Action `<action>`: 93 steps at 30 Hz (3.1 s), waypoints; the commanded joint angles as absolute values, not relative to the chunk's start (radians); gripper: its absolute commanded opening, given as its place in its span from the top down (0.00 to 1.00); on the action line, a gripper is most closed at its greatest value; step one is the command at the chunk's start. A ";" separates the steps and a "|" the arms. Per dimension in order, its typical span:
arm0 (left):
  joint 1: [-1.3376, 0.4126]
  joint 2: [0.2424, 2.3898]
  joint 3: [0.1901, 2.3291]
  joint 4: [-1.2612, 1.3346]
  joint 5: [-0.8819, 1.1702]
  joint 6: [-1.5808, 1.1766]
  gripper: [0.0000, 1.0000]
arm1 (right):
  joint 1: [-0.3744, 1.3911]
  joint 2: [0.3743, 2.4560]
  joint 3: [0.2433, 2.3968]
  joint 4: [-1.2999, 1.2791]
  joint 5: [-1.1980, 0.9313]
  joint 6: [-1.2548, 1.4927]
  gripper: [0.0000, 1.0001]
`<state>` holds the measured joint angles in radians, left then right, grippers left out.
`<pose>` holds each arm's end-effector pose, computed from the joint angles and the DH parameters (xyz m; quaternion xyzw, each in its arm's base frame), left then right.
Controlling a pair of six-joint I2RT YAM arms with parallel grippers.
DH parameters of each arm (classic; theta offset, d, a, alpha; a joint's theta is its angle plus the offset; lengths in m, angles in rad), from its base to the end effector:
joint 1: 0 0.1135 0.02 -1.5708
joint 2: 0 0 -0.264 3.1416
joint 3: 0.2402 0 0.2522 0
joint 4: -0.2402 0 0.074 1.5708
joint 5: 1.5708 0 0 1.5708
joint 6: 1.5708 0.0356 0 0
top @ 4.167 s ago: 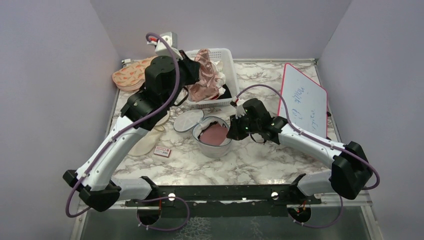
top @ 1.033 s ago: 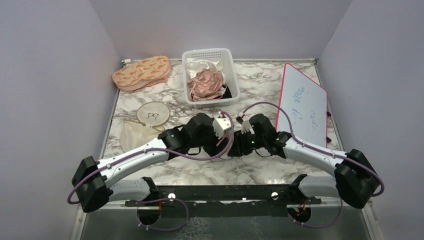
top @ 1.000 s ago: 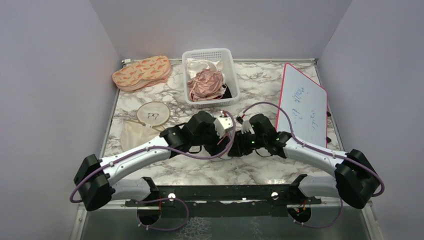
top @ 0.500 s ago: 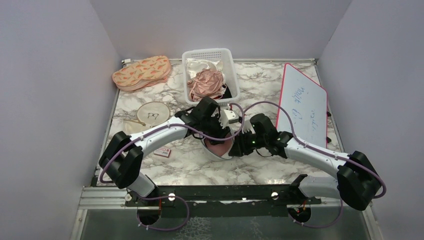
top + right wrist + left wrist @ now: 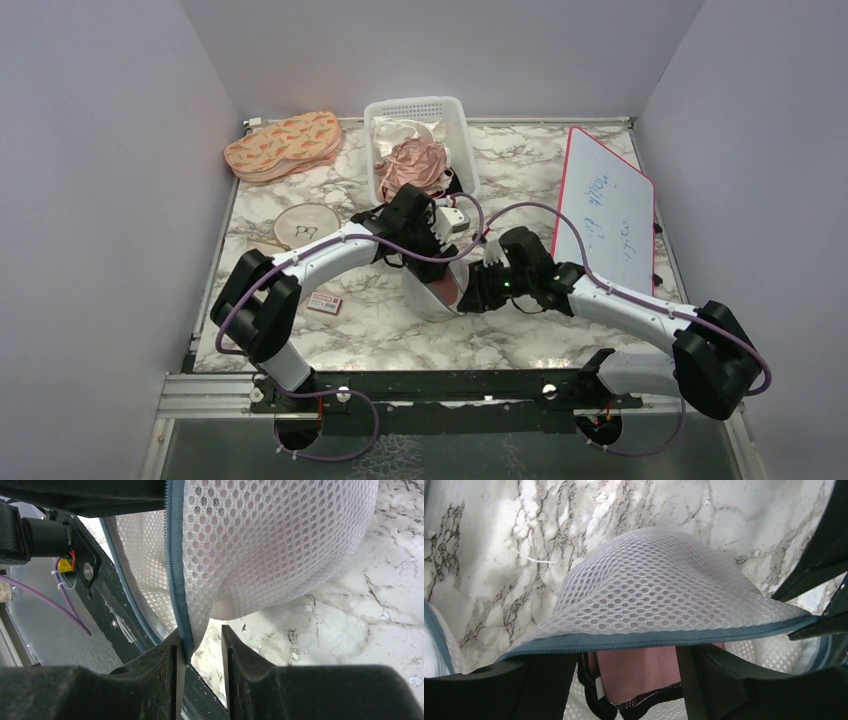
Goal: Unzip the laundry bag and remove the bra
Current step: Pick up the bra from the laundry bag.
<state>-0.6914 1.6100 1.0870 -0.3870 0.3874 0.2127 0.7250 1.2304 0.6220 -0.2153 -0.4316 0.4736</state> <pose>0.2519 -0.2260 0.2225 0.4616 0.8077 -0.2524 0.2661 0.1693 0.1699 0.1936 -0.1915 0.8925 0.3657 0.1819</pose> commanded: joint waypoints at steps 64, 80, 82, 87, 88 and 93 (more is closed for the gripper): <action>-0.825 1.011 0.880 -0.520 0.231 -0.123 1.00 | 0.727 1.204 0.805 -0.304 -0.075 0.540 0.91; -0.824 0.788 0.996 -0.525 -0.211 -0.407 1.00 | 0.727 1.197 0.749 -0.267 -0.140 0.520 0.99; -0.825 0.796 1.014 -0.522 -0.243 -0.475 1.00 | 0.727 1.197 0.751 -0.256 -0.162 0.515 0.99; -0.825 0.834 1.054 -0.499 -0.220 -0.541 1.00 | 0.726 1.179 0.770 -0.268 -0.199 0.500 0.93; -0.825 0.837 1.054 -0.497 -0.221 -0.546 1.00 | 0.727 1.167 0.779 -0.279 -0.201 0.497 0.89; -0.824 0.845 1.033 -0.495 -0.235 -0.574 1.00 | 0.725 1.100 0.846 -0.327 -0.213 0.486 0.70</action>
<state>-0.8204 0.8452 1.0256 -0.5255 -0.1955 -0.5137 0.7254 1.1694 0.7696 -0.3054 -0.1799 0.5076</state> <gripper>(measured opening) 0.017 0.238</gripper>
